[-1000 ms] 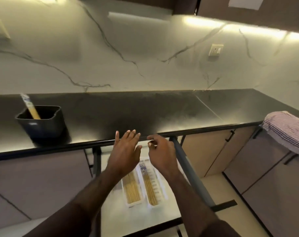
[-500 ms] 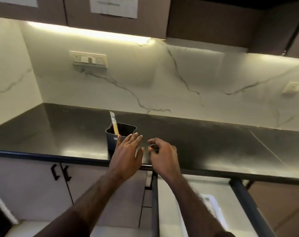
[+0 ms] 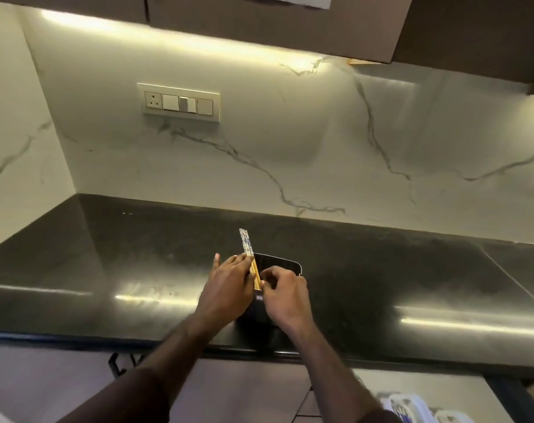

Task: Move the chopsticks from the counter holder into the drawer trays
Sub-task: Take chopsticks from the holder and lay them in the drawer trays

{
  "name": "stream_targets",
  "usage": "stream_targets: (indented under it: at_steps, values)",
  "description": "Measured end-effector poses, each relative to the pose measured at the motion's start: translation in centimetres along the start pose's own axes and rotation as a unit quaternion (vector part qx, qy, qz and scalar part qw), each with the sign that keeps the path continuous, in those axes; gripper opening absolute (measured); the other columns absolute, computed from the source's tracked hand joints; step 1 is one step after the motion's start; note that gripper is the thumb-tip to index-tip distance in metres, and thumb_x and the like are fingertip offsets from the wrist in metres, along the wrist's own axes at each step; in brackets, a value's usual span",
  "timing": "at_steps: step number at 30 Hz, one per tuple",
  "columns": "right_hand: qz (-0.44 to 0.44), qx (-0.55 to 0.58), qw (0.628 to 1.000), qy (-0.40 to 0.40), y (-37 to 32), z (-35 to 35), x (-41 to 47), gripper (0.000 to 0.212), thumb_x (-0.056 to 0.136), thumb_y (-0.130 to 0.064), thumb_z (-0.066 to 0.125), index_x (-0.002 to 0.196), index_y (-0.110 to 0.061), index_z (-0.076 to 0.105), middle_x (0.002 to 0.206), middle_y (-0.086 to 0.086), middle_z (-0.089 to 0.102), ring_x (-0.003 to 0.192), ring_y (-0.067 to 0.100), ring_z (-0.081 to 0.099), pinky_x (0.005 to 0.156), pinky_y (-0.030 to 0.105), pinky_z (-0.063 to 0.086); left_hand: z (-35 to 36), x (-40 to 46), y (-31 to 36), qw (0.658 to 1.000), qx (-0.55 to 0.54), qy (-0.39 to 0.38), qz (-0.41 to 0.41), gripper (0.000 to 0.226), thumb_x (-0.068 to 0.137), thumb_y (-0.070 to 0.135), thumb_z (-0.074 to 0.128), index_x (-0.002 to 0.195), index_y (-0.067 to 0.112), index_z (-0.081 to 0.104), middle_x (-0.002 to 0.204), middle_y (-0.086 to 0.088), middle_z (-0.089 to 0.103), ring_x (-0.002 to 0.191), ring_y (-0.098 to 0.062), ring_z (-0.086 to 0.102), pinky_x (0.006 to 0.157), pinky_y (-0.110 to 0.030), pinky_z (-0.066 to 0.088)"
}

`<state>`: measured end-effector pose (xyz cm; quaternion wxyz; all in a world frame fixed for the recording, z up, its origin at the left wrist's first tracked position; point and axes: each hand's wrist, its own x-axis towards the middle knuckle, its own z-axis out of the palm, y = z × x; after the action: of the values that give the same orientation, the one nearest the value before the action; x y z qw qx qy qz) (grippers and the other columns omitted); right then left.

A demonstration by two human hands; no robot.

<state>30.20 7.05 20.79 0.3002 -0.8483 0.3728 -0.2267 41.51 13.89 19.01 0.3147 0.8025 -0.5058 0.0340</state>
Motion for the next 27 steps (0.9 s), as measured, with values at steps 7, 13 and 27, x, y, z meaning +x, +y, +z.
stream_targets:
  at_steps: [7, 13, 27]
  values:
    - [0.058, -0.018, 0.998, 0.006, 1.6, 2.9, 4.5, 0.024, 0.093, -0.019, 0.062, 0.117, -0.021, 0.066, 0.101, -0.001, 0.073, 0.087, 0.01, 0.069, 0.079, 0.032, 0.06, 2.8, 3.9, -2.5, 0.998, -0.045, -0.016, -0.051, 0.038, 0.097, 0.02, 0.048, 0.134, 0.017, 0.05, 0.138, -0.002, 0.055, 0.131, -0.015, 0.046, 0.118, -0.043, 0.007]
    - [0.137, -0.069, 0.985, -0.084, 3.4, 4.7, 9.5, 0.025, 0.09, -0.023, 0.064, 0.114, -0.018, 0.065, 0.108, 0.005, 0.069, 0.093, 0.019, 0.068, 0.071, 0.03, 0.057, 4.6, 7.3, -4.0, 0.987, -0.086, 0.073, -0.113, 0.034, 0.092, 0.015, 0.058, 0.126, 0.013, 0.059, 0.121, -0.008, 0.068, 0.111, -0.023, 0.063, 0.114, -0.042, 0.024]
    - [0.203, 0.041, 0.956, -0.209, 5.8, 6.9, 12.4, 0.022, 0.085, -0.023, 0.071, 0.107, -0.025, 0.074, 0.104, 0.004, 0.075, 0.098, 0.022, 0.069, 0.088, 0.04, 0.057, 6.9, 9.5, -5.1, 0.948, -0.237, 0.118, -0.174, 0.054, 0.078, 0.016, 0.077, 0.128, 0.019, 0.059, 0.1, 0.004, 0.074, 0.079, 0.011, 0.061, 0.068, 0.003, 0.041]
